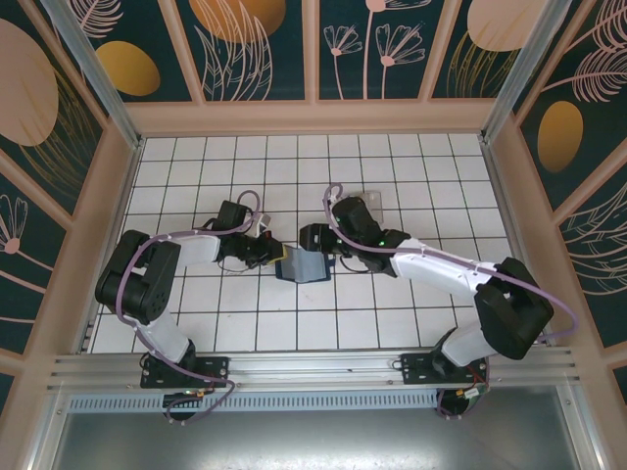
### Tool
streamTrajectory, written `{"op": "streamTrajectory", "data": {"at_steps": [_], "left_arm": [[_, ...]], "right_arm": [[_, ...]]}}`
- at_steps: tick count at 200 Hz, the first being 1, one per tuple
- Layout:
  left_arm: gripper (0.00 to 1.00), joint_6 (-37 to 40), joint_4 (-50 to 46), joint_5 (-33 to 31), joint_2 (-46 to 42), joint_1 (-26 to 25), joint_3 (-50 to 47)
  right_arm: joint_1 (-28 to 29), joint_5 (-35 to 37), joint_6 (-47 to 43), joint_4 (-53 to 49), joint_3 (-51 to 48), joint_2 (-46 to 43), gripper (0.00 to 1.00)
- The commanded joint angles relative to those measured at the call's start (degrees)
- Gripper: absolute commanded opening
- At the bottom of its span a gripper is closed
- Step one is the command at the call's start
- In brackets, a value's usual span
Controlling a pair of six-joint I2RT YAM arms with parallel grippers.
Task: Put the credit cards into the card holder
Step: Turn over the card holder at the center of the table, then pick up the credit card from the storage box.
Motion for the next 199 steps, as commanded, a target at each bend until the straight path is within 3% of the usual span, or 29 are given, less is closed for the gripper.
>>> {"op": "streamTrajectory", "data": {"at_steps": [1,21,48,99,150,199], "left_arm": [[0.00,1.0,-1.5,-0.3,-0.3,-0.2,1.8],[0.00,1.4,-0.4,0.5,1.4,-0.2,2.0],[0.00,0.8,2.1,2.7,2.2,-0.2,2.8],[0.00,2.1,0.1,2.9,2.0,-0.2,5.0],[0.00,0.4,-0.4,1.7,2.7,-0.3,4.7],[0.00,1.0,-1.9,2.0,2.6,-0.3,5.0]], "right_arm": [[-1.6,6.0,1.9,-7.2,3.3,1.2,0.56],[-6.6,4.7,0.4,-13.8,6.8,2.3,0.56],[-12.6,9.0,-6.4,-22.6,11.6,2.8,0.56],[-24.1,6.3,-11.4,-27.7,15.6,6.9,0.55],[-24.9,5.5,-14.6,-26.4,21.0,16.1,0.60],[-25.1,4.4,-16.0,-27.6,26.2,21.7,0.52]]}}
